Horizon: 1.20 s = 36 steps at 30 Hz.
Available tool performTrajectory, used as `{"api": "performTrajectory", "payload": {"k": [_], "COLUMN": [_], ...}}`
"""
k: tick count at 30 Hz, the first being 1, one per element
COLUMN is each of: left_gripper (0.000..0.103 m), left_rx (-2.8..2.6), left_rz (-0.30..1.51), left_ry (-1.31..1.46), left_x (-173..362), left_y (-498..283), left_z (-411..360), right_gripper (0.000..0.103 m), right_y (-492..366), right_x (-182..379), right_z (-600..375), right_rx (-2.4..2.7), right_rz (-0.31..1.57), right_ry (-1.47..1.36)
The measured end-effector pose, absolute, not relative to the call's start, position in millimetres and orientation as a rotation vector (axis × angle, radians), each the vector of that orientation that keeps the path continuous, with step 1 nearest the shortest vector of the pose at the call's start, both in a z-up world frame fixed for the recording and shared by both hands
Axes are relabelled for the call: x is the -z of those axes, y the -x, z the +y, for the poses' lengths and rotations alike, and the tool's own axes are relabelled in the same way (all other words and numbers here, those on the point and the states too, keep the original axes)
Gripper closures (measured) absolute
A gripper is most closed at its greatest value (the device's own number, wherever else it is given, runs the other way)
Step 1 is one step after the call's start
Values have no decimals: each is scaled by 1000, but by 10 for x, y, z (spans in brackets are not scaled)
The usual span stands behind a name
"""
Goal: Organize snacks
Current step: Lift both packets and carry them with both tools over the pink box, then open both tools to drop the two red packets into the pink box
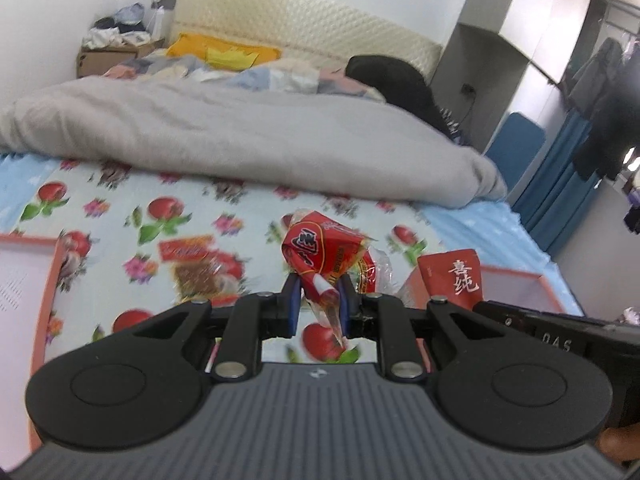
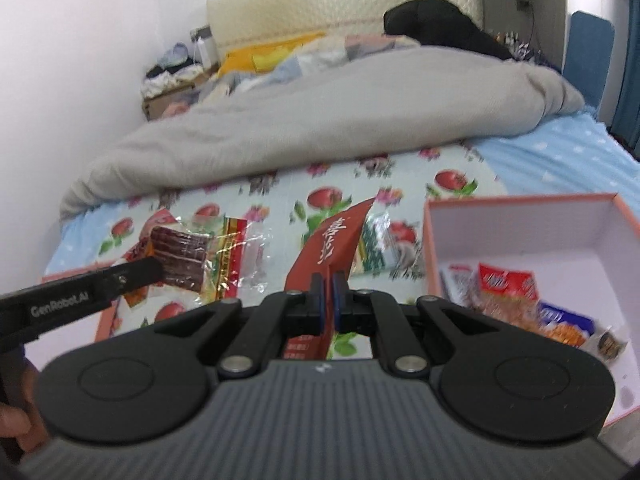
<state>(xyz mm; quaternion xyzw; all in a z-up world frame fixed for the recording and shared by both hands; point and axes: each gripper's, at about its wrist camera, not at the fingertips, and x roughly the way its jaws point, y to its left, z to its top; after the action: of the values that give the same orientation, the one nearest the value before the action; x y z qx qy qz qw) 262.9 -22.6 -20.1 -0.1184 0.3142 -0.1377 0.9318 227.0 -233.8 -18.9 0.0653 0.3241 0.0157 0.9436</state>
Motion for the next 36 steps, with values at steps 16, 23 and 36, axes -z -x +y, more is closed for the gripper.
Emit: {"api": "performTrajectory", "payload": {"k": [16, 23, 36], "left_gripper": [81, 80, 74], "left_rx": [478, 578, 622], "left_rz": [606, 740, 931], "left_ry": [196, 138, 68], "left_x": [-344, 106, 908], "left_y": [-2793, -2890, -3014], "left_z": [-1415, -2206, -2803], "right_gripper": [100, 100, 99], "right_y": [-2150, -2221, -2190], "right_x": [-308, 108, 870], "right_z": [-3170, -3787, -4235], "right_rx": [105, 188, 265], "right_rz": [544, 633, 806], "right_ry": [-140, -225, -284]}}
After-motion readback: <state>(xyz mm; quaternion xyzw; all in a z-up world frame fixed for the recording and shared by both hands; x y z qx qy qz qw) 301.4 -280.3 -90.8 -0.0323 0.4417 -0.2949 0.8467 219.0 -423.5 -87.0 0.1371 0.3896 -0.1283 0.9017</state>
